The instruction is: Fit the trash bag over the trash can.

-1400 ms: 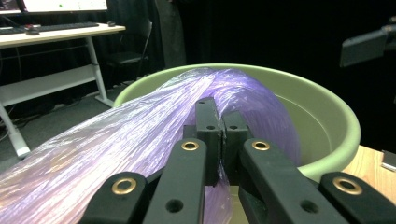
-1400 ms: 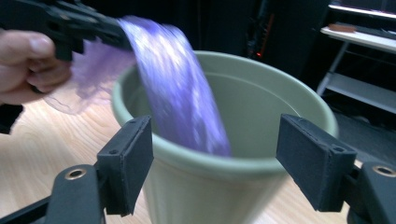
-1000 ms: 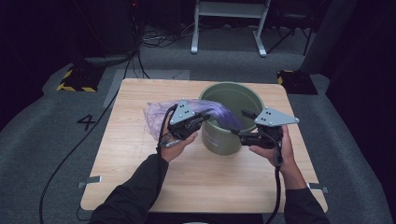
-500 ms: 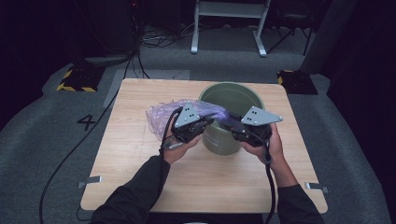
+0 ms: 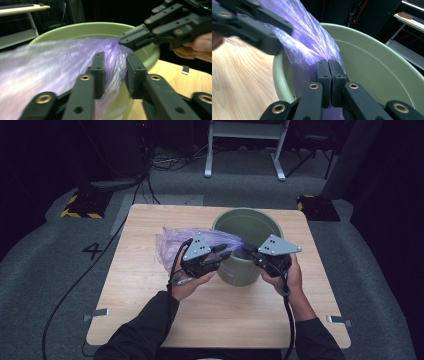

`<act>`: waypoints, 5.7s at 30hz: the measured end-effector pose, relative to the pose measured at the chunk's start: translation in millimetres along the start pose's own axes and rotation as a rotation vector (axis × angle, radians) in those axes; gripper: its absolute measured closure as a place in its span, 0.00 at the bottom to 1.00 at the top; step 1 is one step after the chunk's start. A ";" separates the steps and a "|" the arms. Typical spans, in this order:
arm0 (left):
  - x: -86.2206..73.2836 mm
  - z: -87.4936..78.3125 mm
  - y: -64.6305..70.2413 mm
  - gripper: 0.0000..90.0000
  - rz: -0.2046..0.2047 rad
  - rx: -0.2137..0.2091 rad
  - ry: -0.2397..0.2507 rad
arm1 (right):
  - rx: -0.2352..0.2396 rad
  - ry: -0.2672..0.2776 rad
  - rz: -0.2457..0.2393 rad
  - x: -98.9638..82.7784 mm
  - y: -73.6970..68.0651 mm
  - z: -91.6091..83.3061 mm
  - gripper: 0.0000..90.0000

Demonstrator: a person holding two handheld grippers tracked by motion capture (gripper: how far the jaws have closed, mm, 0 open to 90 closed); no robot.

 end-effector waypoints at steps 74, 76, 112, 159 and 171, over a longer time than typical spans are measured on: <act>-5.4 -55.1 2.7 0.98 0.101 -0.074 -0.050 | 0.097 0.150 -0.140 43.0 -39.8 -24.8 0.39; -4.7 -53.7 4.3 0.98 0.106 -0.073 -0.050 | 0.102 0.142 -0.166 43.9 -44.1 -21.2 0.47; -8.9 -64.8 27.2 0.86 0.195 -0.138 -0.024 | 0.103 0.133 -0.158 29.0 -43.5 -18.4 0.39; -20.3 -61.1 1.3 0.37 0.081 -0.173 -0.011 | 0.041 0.146 -0.071 -7.3 -7.7 -55.1 1.00; -17.7 -47.2 9.1 0.90 0.139 -0.176 -0.054 | 0.037 0.168 -0.018 -22.9 -2.1 -72.7 0.72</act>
Point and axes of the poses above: each handheld gripper's, and its own axes: z roughly forward along the jaws, x roughly out of its top, y roughly to its right, the point moved 5 cm from there along z, roughly forward along the jaws, and after that the axes turned 7 degrees about -x, right-handed, at the moved point
